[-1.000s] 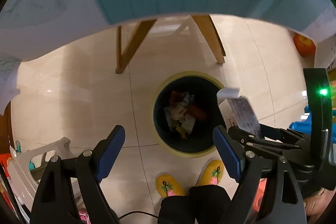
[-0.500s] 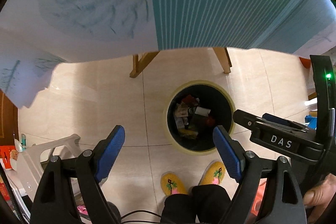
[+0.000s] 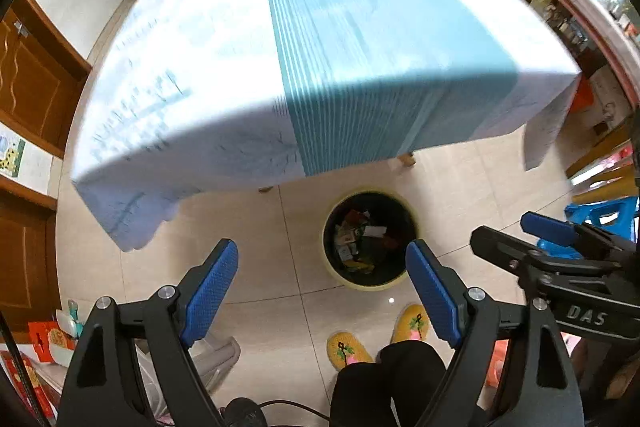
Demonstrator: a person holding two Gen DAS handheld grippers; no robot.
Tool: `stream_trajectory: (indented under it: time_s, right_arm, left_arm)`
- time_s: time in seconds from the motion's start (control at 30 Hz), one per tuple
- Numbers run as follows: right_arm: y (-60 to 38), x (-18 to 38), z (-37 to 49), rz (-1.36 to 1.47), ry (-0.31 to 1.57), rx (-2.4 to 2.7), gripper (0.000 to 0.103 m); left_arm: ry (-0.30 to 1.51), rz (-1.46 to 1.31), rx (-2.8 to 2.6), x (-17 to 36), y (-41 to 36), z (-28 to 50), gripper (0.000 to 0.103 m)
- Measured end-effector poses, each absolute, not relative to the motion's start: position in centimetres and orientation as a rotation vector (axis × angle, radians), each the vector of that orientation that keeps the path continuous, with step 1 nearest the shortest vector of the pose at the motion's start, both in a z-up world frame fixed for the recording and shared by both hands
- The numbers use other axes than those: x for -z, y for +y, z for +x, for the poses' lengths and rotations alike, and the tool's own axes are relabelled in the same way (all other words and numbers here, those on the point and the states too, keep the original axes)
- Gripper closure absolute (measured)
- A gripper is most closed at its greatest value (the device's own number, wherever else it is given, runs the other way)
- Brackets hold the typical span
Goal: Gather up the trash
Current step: 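Raise both open tools back over the table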
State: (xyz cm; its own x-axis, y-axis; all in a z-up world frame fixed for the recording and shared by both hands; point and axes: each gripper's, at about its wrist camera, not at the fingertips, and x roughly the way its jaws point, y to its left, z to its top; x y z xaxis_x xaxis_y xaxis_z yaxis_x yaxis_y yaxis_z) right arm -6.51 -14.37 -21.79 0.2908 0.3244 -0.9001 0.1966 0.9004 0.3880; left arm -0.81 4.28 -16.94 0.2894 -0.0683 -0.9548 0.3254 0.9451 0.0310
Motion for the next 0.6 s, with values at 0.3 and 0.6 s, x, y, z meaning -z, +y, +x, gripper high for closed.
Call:
stream_trajectory:
  time_s: [0.3,0.6]
  right_arm:
    - [-15.0,10.1,-8.7,0.431,1.12,-0.082,0.021]
    - [-15.5,2.7,-10.0,0.397,0.975,-0.027,0.021]
  left_arm:
    - [1.104,0.252,0.358,7.4,4.3,-2.4,0.018]
    - [0.959,0.242,0.401,0.8,5.0,-2.5,0.019]
